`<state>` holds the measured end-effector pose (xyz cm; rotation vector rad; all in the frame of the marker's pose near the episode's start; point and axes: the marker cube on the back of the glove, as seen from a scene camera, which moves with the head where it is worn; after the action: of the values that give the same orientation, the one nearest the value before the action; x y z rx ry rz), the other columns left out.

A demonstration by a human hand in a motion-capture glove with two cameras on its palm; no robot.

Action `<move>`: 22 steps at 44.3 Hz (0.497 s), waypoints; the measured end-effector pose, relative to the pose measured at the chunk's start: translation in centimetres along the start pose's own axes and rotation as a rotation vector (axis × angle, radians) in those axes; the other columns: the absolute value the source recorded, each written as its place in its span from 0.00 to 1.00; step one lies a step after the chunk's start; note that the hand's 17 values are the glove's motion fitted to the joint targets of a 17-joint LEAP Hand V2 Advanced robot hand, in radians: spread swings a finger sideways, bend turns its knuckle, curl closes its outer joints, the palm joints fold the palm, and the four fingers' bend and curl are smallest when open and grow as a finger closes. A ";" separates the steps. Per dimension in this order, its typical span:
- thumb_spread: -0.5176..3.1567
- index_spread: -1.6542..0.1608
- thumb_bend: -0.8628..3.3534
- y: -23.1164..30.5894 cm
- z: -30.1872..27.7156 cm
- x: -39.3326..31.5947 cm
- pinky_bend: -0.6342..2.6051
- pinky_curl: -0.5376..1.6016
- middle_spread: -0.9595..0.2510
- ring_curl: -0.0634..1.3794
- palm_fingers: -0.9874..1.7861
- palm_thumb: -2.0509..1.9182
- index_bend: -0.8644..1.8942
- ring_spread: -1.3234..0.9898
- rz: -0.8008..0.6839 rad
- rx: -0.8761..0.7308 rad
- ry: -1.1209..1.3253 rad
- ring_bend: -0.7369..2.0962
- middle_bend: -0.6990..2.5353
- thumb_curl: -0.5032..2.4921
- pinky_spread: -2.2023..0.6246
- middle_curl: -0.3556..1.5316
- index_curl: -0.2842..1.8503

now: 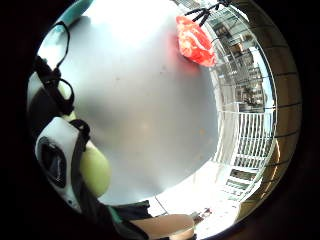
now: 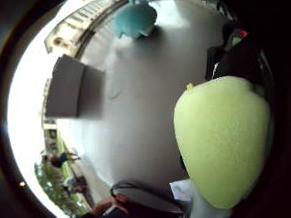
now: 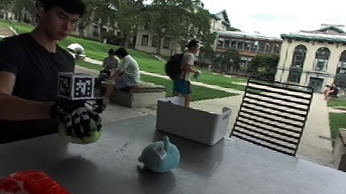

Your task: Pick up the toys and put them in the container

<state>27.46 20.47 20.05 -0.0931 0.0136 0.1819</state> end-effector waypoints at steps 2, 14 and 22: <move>0.34 0.77 0.31 -0.8 -1.9 -0.9 0.45 0.41 0.54 0.40 0.80 0.73 0.50 0.41 -0.020 0.011 -0.001 0.67 0.46 0.36 0.61 0.47 0.26; 0.30 0.74 0.27 -5.5 -16.2 -10.7 0.51 0.45 0.47 0.39 0.72 0.69 0.46 0.39 -0.130 0.190 -0.001 0.65 0.40 0.38 0.62 0.46 0.28; 0.30 0.72 0.27 -7.7 -23.3 -20.8 0.52 0.45 0.44 0.38 0.71 0.69 0.44 0.39 -0.186 0.260 -0.034 0.64 0.38 0.39 0.62 0.47 0.28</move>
<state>8.28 7.03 -1.94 0.1680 -0.0057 -0.0054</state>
